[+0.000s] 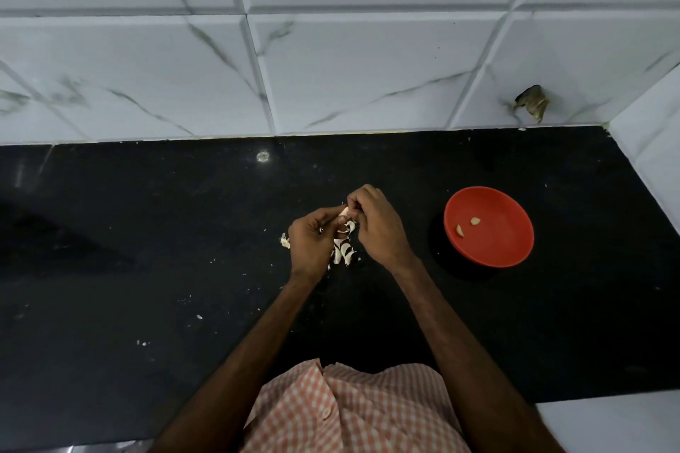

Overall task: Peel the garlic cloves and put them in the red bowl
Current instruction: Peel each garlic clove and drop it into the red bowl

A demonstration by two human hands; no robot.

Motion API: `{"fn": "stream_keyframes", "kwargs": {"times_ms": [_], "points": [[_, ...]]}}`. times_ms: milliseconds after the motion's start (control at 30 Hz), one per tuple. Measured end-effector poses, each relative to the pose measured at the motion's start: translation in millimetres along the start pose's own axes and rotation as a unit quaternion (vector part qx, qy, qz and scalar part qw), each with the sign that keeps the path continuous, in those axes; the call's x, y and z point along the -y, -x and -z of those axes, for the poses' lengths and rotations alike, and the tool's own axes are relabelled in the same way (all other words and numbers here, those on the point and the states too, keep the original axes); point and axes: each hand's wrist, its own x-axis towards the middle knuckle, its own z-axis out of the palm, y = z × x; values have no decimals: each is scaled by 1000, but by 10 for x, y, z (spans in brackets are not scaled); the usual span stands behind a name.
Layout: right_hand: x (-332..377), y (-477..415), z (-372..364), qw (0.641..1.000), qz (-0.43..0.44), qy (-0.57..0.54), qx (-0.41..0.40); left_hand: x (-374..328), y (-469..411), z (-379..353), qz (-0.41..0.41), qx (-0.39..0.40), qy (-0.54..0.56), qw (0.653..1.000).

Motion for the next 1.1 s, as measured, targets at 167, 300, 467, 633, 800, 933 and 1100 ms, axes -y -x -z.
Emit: {"fn": "stream_keyframes", "kwargs": {"times_ms": [167,300,467,633,800,933,1100], "points": [[38,55,-67,999,4,-15,-43,-41,13,-43,44,-17,72,996],[31,116,-97,994,-7,-60,-96,-69,-14,-56,47,-33,77,995],[15,143,-55,990,17,-95,-98,-9,-21,-31,53,-60,78,994],[36,123,57,972,-31,-187,-138,-23,-45,10,59,-49,105,991],[30,4,133,959,-115,-251,-64,1,-67,56,53,-26,91,994],[25,-10,143,974,-85,-207,-20,-35,-87,81,48,-13,91,995],[87,8,148,980,-59,-191,-19,-10,-115,159,50,11,91,995]]}}
